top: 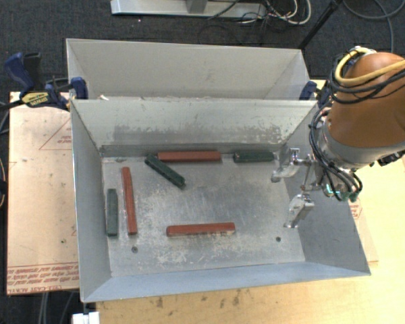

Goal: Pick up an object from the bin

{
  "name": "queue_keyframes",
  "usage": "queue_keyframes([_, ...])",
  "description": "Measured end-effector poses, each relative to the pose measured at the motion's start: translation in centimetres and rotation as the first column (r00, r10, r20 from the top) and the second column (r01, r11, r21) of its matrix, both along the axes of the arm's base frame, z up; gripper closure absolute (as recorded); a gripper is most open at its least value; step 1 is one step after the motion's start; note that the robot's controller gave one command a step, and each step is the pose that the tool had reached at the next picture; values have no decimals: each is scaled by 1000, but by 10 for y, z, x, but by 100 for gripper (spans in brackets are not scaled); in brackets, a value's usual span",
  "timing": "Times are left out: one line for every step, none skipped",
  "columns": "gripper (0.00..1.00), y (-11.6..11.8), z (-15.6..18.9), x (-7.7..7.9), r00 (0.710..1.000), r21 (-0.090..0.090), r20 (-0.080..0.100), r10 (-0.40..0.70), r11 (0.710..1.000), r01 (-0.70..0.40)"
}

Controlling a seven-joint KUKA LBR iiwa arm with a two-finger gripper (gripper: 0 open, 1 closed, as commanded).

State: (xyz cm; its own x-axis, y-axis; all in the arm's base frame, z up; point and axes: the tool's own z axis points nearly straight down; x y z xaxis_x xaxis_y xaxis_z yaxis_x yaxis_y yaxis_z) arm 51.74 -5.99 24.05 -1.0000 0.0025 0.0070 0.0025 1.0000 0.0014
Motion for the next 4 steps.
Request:
queue_keyframes([0, 0, 4, 1, 1000, -1, 8, 2, 1000, -2])
queue_keyframes([0, 22, -36, 13, 1000, -3, 17, 15, 1000, -15])
queue_keyframes([100, 47, -162, -8, 993, -2, 9, 116, 993, -116])
queue_keyframes([0, 47, -164, -9, 993, -1, 8, 117, 993, -117])
